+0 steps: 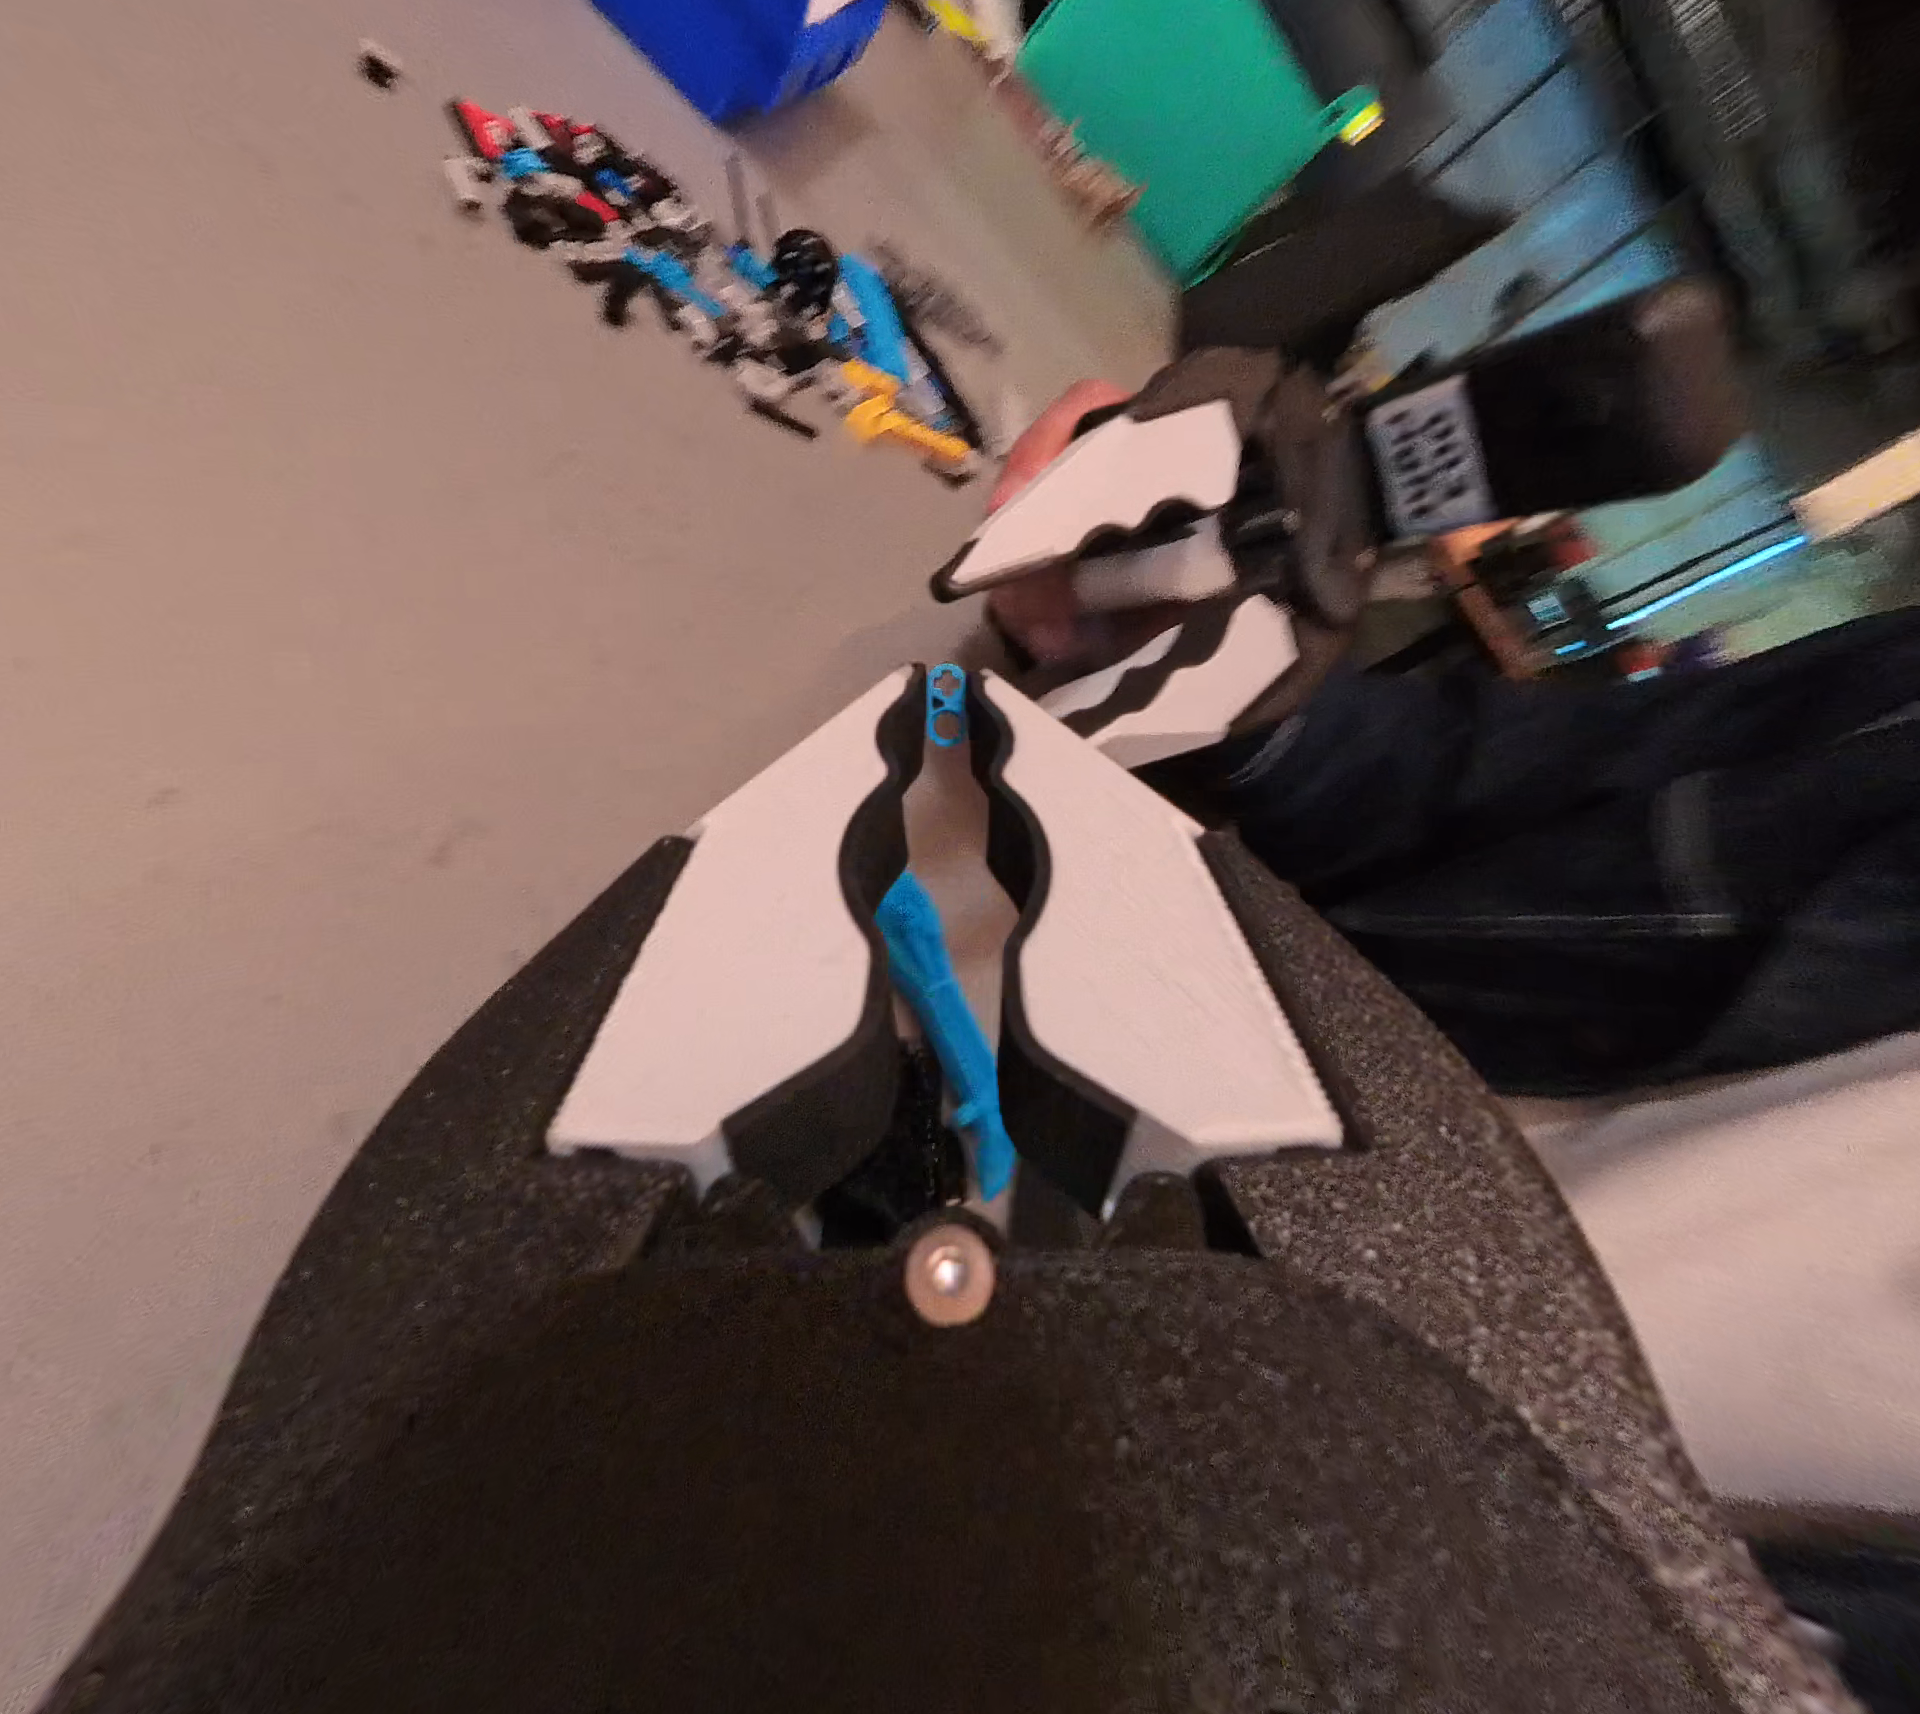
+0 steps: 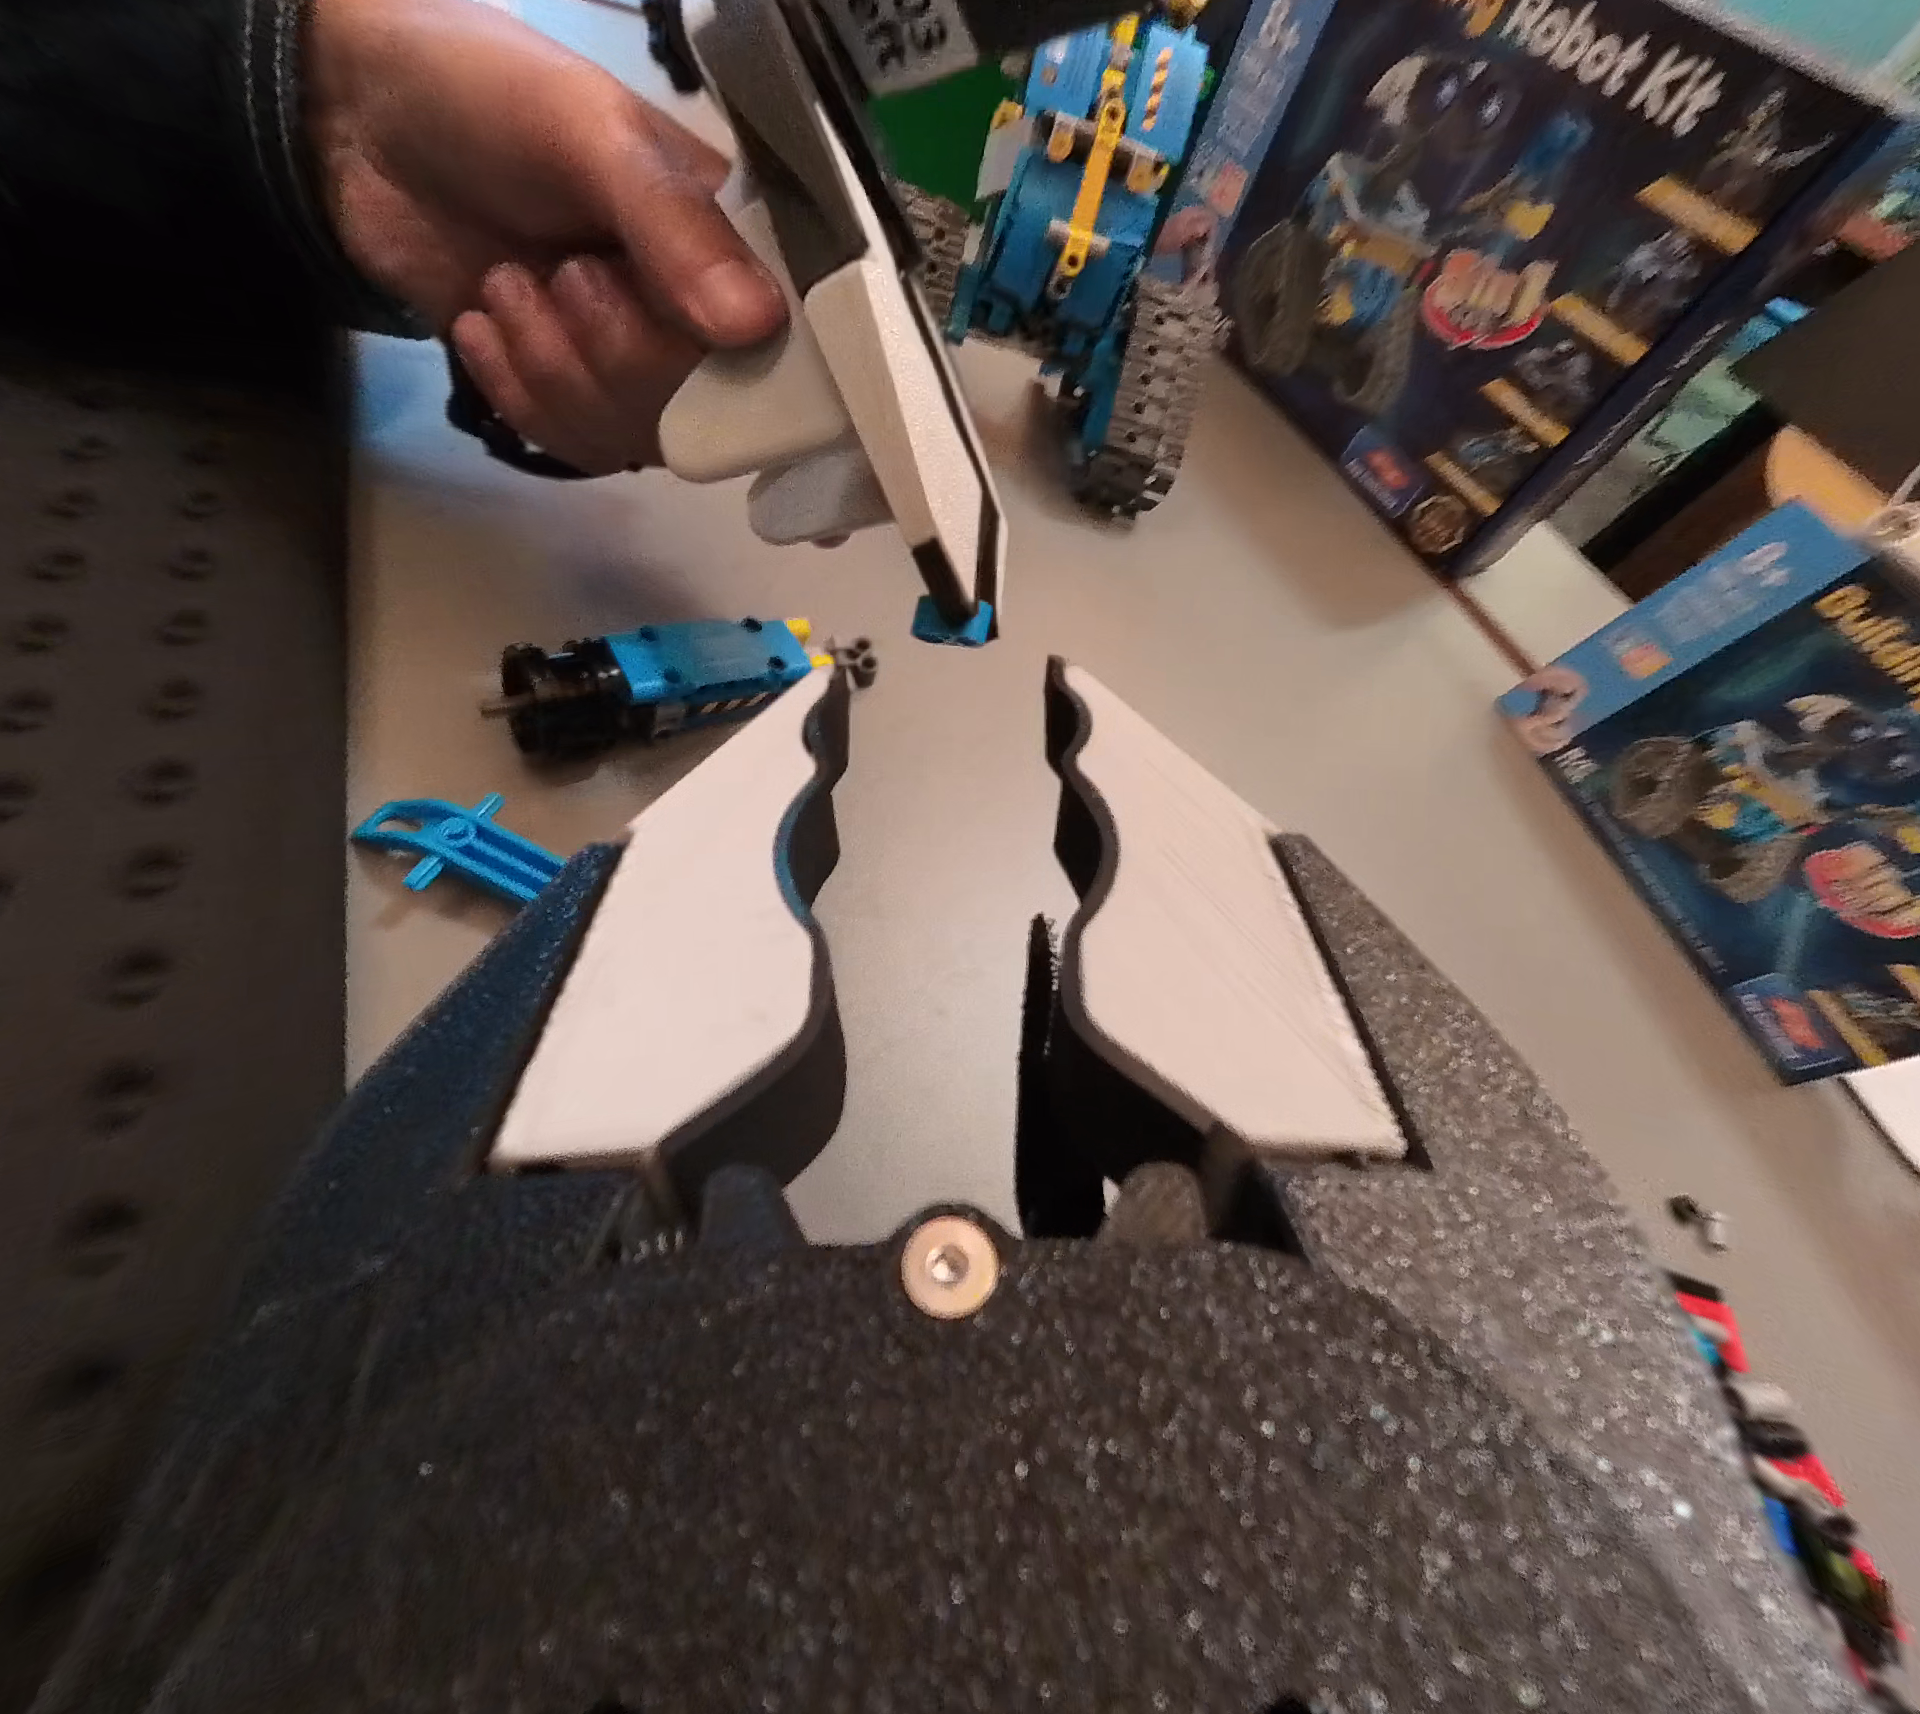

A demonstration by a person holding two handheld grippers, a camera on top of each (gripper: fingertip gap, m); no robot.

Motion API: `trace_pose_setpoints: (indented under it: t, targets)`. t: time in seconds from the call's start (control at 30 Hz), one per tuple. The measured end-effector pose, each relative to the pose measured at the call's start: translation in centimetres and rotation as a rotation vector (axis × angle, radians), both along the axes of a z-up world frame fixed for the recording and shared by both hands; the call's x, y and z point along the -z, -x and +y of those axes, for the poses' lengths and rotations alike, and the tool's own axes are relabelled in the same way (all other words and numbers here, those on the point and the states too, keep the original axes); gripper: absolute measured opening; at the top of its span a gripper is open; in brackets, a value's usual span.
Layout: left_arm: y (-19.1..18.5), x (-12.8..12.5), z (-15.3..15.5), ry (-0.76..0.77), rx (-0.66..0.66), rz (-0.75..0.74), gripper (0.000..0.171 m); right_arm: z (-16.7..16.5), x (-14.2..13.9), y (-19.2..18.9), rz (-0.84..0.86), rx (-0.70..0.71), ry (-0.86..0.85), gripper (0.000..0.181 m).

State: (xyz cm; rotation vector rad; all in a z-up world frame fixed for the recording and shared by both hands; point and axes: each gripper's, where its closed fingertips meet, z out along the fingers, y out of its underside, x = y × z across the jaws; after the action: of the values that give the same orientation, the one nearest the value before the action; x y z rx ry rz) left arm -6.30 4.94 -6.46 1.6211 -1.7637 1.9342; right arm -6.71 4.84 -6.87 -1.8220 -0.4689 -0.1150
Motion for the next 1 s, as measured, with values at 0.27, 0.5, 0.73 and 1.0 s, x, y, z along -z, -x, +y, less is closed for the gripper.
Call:
trace_pose_setpoints:
  t: [0.27,0.5,0.73,1.0]
  targets:
    - [-0.3,-1.3,-1.3,0.202,0.032,0.010,0.006,0.2,-1.1,0.2,-0.043,0.019,-0.065,0.021]
    - [-1.2,0.1,3.8,-0.068,-0.111,-0.066,0.031,-0.9,-0.1,-5.8,-0.113,0.218,-0.007,0.014]
    - [1.8,7.1,8.8,-0.616,-0.031,-0.015,0.027,-9.5,6.0,-22.3,0.222,0.806,0.293,0.014]
    - [2.7,9.2,7.1,-0.726,0.110,-0.013,0.026,-10.0,6.4,-22.9,0.325,0.835,0.260,0.028]
